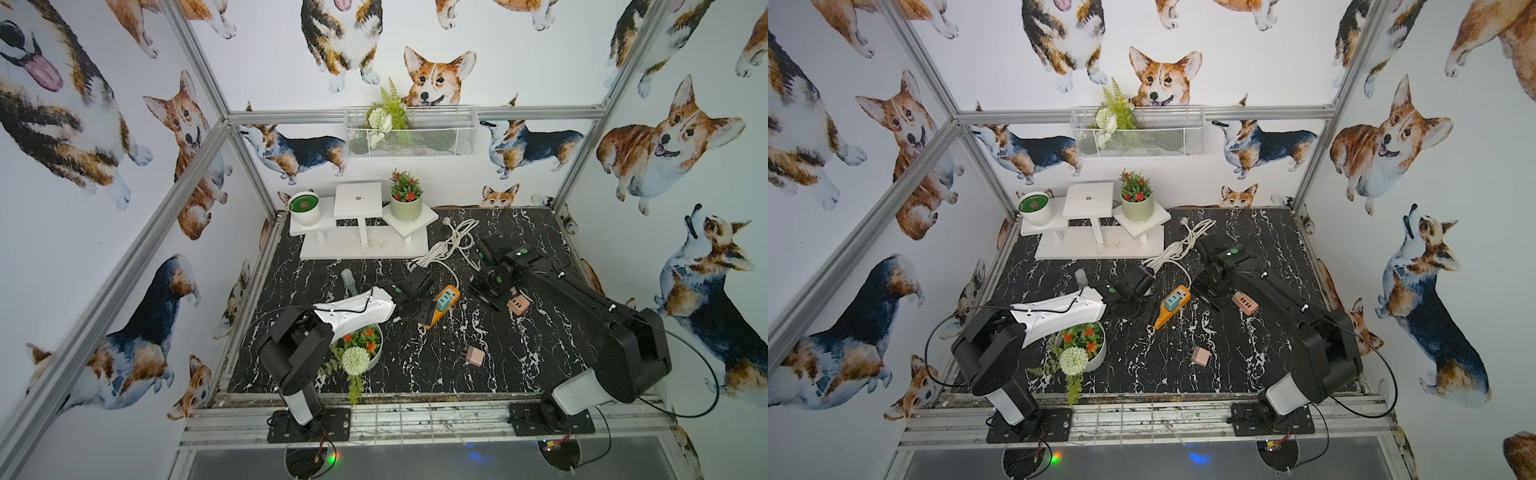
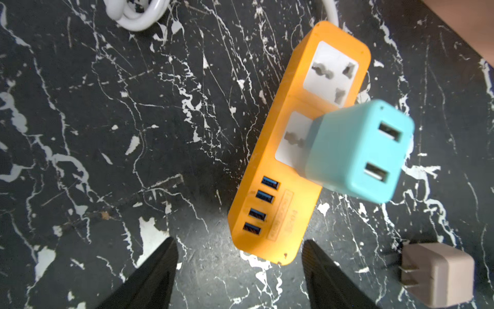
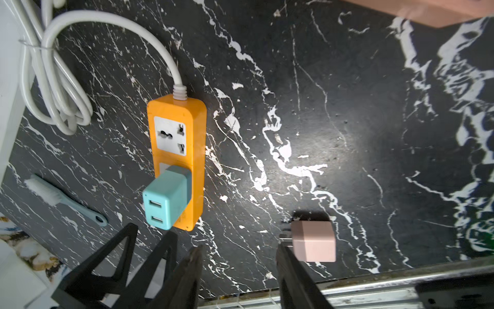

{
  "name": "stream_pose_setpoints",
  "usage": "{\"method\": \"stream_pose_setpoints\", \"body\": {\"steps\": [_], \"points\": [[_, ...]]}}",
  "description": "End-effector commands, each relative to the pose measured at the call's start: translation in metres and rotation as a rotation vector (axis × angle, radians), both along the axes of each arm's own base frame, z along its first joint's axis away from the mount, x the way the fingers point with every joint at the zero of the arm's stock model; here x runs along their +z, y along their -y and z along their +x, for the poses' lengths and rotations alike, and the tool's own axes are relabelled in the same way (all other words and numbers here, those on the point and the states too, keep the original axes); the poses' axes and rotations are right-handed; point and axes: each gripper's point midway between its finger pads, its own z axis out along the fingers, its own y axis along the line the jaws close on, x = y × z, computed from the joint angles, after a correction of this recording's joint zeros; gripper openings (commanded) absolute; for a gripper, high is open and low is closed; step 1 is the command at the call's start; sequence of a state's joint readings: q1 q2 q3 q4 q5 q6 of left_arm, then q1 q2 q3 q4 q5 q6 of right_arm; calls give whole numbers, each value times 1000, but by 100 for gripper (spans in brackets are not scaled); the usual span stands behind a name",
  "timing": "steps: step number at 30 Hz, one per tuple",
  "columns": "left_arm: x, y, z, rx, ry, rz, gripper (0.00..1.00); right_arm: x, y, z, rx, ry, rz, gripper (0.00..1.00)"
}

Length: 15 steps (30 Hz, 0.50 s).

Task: Pull the plug off the socket
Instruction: Remove the plug from the socket.

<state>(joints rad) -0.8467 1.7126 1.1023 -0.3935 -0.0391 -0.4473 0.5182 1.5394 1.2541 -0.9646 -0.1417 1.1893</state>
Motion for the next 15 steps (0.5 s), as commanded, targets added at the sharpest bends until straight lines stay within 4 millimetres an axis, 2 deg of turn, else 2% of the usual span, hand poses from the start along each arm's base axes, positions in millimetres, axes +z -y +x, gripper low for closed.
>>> {"method": "stream_pose_setpoints", "body": {"steps": [1, 5, 10, 15], "points": [[0, 3, 1, -10, 10, -13, 73, 3, -7, 10, -113, -24, 21, 53], [-2, 6, -1, -19, -1, -26, 68, 2, -16, 19, -121, -53, 13, 57], [-5, 8, -2, -25, -12, -29, 63, 0, -27, 27, -134, -67, 22, 55], [-2, 14, -5, -46, -9, -26, 53, -4, -33, 33, -126, -83, 11, 54]]}}
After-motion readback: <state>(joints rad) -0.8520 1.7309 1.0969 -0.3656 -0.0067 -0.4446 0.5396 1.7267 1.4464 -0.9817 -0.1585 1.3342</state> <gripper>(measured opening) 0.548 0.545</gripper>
